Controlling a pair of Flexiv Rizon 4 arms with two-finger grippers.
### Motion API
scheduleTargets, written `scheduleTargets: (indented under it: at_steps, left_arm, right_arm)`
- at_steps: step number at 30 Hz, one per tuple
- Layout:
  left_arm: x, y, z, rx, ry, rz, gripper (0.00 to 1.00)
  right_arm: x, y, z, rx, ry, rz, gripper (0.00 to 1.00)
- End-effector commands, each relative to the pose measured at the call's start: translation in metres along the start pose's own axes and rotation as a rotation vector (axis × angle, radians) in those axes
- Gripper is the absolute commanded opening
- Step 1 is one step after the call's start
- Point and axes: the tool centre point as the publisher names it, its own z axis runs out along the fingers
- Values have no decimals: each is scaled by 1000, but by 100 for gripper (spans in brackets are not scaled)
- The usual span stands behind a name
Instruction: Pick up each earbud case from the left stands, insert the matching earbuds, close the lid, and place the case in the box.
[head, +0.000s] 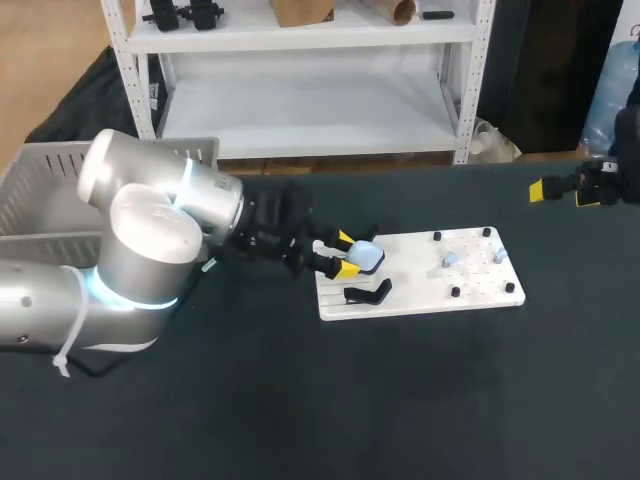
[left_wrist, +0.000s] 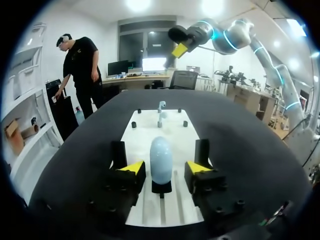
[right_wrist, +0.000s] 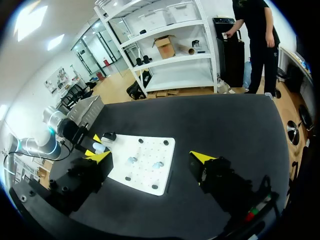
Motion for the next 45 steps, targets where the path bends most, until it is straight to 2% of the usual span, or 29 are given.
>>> scheduleTargets:
  at_steps: [1,12,25,27,30,31,33,34,45]
  left_arm:
    - [0,4,3,0,-2,-1,50]
    - [0,3,6,5,-3,-5,50]
    - [0,3,9,-7,-10,-4,44]
    - [0,2,9,-7,-10,-2,41]
    - [0,2,9,-9,-9,-1,32]
    - [0,2,9,-9,-9,-1,25]
    - [1,1,9,-10,-11,0,3]
    - [1,1,8,-10,-12,0,0]
    - [-12,-7,-8,-2,-63,24,0]
  right_arm:
    - [0,-1,0,-2,0,-1,100]
    - [0,-1,0,-2,0,-1,100]
    - [0,-1,0,-2,0,-1,100]
    - [0,-1,0,-2,0,-1,100]
    - [0,-1,0,-2,0,-1,100]
    - [0,-1,0,-2,0,-1,100]
    - [0,-1,0,-2,0,-1,100]
    - [0,-1,0,-2,0,-1,100]
    - [0,-1,0,-2,0,-1,100]
